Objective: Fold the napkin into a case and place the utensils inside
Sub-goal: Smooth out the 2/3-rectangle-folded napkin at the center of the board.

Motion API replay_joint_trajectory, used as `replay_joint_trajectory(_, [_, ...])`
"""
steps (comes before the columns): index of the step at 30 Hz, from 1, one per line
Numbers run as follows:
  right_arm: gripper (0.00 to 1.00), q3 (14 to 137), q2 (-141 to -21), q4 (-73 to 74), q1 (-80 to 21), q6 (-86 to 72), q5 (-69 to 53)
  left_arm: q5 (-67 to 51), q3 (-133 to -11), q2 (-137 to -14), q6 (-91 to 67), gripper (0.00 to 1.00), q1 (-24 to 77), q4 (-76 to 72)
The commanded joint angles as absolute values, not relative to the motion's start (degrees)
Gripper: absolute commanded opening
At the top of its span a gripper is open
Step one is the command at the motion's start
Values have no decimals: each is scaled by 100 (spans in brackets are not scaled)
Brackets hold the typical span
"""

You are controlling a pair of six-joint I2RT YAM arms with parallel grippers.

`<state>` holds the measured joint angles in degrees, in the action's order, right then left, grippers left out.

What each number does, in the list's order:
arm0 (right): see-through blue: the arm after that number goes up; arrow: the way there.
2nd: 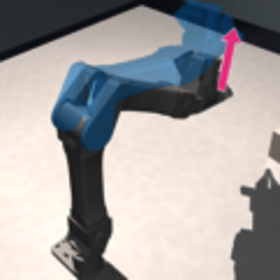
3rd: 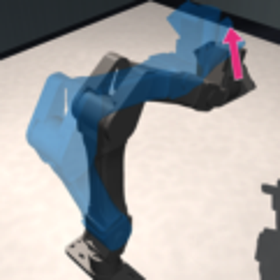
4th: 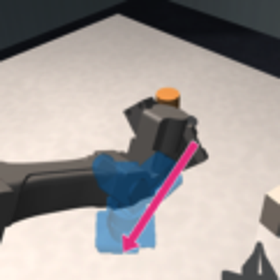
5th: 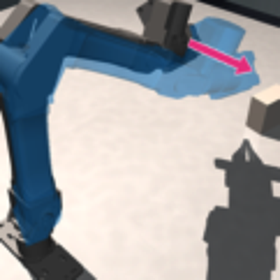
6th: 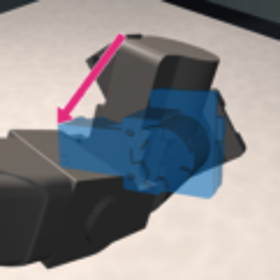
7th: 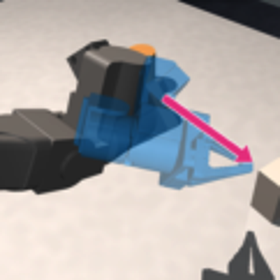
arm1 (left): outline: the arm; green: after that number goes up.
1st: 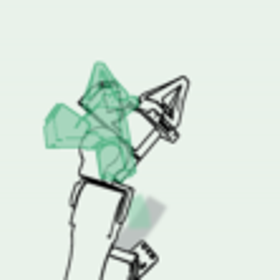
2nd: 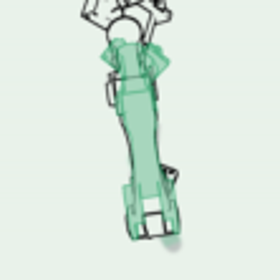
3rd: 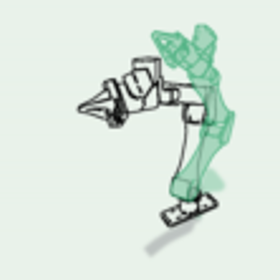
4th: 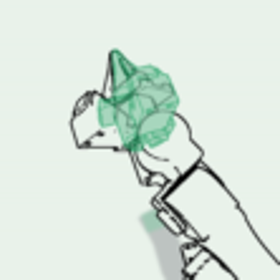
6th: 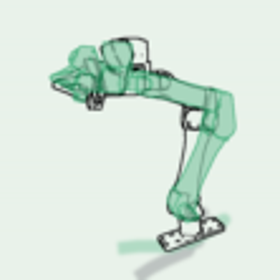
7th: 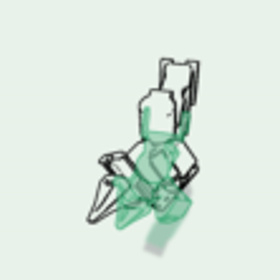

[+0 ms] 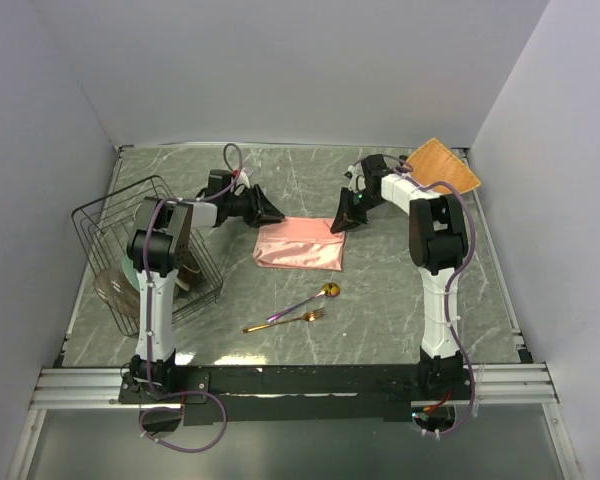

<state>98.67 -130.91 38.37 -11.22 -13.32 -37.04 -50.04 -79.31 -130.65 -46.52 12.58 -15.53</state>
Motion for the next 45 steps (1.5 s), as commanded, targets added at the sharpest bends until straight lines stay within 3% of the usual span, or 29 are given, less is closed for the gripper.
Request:
replay_joint_trajectory(1, [14,9923,-13386,3894,-1151,-1020,-3014,-5053,-8445,-12463,-3753,29,1625,-1195])
replay_joint_trajectory(7, [10,9975,-13377,3902,-1151,-1090,-3155,-4721,-9262,-12901,-3954,6,2495,-1055])
replay_joint_trajectory(10, [10,9993,-13342,3929,-1151,-1072,-3164,-4553,-9596,-13218,-4245,2,2636,-1099])
replay_joint_trajectory(26, [14,9958,-13210,3876,-1072,-1178,-3665,-3631,-10107,-14220,-4342,1,2813,-89])
replay_joint_trajectory(28, [19,9897,-13070,3780,-1037,-1151,-3944,-3639,-9994,-14273,-4351,1,2778,-27])
replay_joint_trajectory(32, [58,9800,-12386,3288,-897,-1309,-4648,-3639,-9932,-14300,-4158,1,2769,237])
replay_joint_trajectory(34, [68,9913,-12226,3086,-809,-1476,-4938,-3682,-9870,-14265,-4157,1,2777,202])
replay_joint_trajectory(38, [100,9871,-11482,2358,-756,-1644,-5230,-3709,-9923,-14273,-4096,1,2777,263])
replay_joint_trajectory(42, [100,8723,-10522,96,-791,-1591,-5027,-3674,-10028,-14265,-3982,1,2777,343])
replay_joint_trajectory(45, [100,8375,-10493,-1088,-686,-3041,-4852,-3691,-10020,-14282,-3973,1,2777,369])
